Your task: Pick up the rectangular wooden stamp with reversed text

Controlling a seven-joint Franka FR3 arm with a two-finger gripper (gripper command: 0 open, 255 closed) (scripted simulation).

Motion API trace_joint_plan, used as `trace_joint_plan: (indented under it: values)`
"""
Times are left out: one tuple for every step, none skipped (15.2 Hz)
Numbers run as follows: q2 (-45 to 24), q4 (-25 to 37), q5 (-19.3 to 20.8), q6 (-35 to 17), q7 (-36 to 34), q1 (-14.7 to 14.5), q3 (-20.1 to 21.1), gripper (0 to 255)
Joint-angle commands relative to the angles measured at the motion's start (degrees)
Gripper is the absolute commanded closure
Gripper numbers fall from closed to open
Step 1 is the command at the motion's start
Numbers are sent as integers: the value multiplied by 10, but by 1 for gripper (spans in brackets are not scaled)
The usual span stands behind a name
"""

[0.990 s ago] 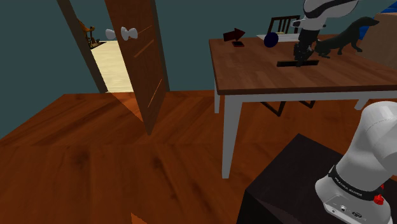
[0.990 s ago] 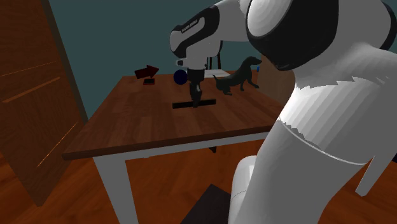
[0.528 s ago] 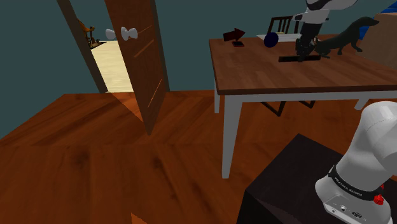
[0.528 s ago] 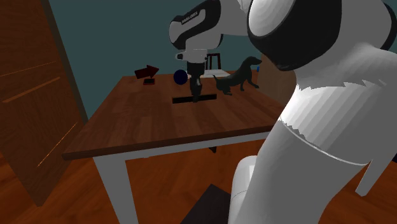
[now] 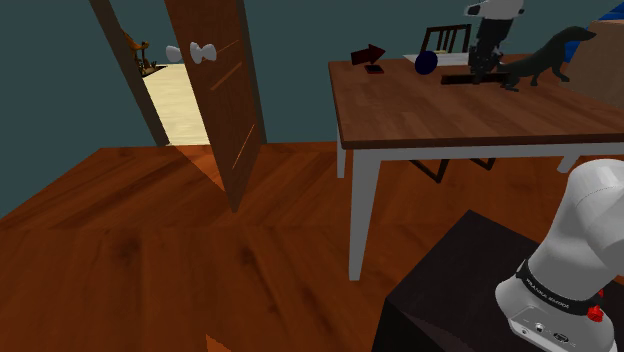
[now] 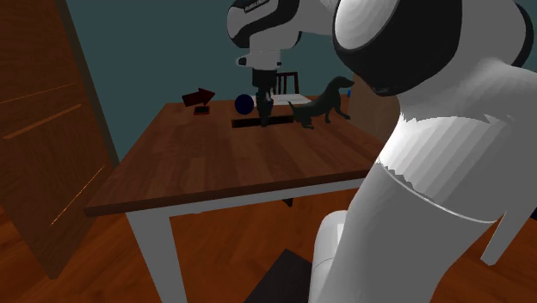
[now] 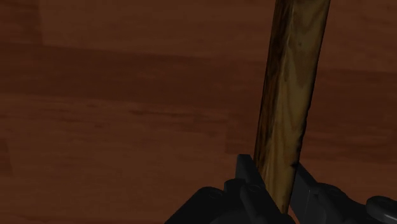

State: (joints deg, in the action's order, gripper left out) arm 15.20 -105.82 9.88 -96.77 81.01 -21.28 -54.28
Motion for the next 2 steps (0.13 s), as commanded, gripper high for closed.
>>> trace_joint_plan:
  values:
    - [-4,11,-3,9,3,-1,-2,255]
    - [-4,11,-3,9,3,-1,-2,255]
